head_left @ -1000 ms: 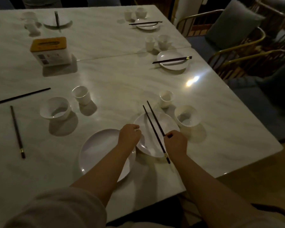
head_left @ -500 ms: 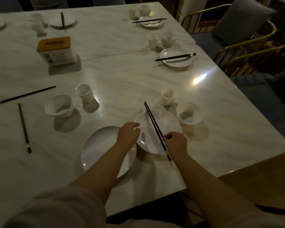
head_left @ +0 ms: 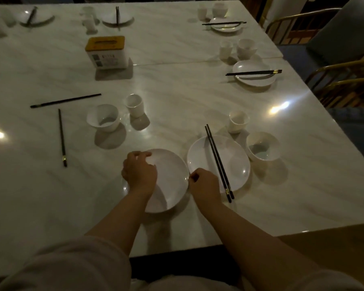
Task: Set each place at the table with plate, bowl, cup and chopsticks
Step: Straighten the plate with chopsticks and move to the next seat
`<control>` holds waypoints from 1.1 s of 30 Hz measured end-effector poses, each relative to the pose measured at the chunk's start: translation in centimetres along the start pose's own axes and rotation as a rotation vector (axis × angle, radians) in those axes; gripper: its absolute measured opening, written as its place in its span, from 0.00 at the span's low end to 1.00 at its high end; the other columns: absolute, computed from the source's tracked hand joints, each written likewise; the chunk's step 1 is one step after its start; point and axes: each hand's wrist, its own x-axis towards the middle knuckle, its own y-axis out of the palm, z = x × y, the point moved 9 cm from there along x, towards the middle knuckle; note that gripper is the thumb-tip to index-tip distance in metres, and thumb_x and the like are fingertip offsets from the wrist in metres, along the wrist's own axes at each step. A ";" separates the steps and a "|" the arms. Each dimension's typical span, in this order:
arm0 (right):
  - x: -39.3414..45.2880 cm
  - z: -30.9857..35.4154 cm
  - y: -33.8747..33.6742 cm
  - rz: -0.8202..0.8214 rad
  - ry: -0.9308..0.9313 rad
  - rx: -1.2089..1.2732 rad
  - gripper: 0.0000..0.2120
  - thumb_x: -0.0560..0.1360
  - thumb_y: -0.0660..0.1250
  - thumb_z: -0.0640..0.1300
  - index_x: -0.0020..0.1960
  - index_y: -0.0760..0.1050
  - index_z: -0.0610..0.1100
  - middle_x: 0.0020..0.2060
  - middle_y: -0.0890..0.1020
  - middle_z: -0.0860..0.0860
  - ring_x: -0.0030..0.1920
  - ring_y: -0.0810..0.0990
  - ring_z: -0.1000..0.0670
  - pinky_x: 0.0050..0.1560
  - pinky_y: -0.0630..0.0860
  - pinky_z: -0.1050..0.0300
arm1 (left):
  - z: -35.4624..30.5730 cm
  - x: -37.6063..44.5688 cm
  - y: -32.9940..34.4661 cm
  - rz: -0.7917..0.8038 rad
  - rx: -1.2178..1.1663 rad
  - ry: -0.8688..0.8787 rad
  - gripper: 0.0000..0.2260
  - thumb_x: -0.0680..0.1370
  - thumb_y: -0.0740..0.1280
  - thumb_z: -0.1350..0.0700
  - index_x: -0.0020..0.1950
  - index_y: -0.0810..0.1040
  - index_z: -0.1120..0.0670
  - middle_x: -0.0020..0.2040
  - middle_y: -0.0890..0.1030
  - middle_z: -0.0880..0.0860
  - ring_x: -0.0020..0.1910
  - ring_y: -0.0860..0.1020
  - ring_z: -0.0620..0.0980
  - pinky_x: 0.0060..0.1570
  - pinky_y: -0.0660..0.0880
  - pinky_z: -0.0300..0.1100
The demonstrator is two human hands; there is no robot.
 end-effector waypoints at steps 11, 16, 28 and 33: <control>-0.9 -0.2 2.5 0.024 0.067 0.082 0.07 0.74 0.63 0.31 0.45 0.72 0.42 0.40 0.78 0.47 0.41 0.80 0.46 0.42 0.82 0.50 | 7.9 -0.5 -0.4 0.058 -0.211 -0.276 0.24 0.74 0.58 0.67 0.70 0.70 0.54 0.67 0.68 0.61 0.63 0.71 0.64 0.62 0.72 0.55; -1.8 1.5 4.8 0.069 0.058 0.117 0.08 0.73 0.62 0.31 0.42 0.72 0.42 0.39 0.78 0.47 0.41 0.80 0.46 0.43 0.82 0.49 | 11.0 -0.4 -2.8 -0.028 -0.304 -0.343 0.22 0.75 0.56 0.68 0.66 0.74 0.56 0.65 0.70 0.59 0.61 0.73 0.61 0.61 0.72 0.51; -4.8 13.5 17.1 0.169 -0.032 0.117 0.10 0.72 0.60 0.30 0.40 0.71 0.44 0.36 0.76 0.50 0.38 0.78 0.46 0.39 0.81 0.50 | 24.0 4.2 -13.6 -0.183 -0.346 -0.415 0.20 0.74 0.57 0.69 0.64 0.75 0.59 0.63 0.74 0.61 0.60 0.74 0.61 0.56 0.71 0.47; -7.1 17.5 22.5 0.135 -0.025 0.133 0.08 0.71 0.62 0.30 0.41 0.72 0.43 0.37 0.76 0.49 0.37 0.75 0.51 0.34 0.70 0.63 | 29.3 7.2 -17.2 -0.152 -0.356 -0.424 0.20 0.74 0.57 0.70 0.64 0.75 0.60 0.63 0.74 0.60 0.59 0.75 0.61 0.50 0.70 0.43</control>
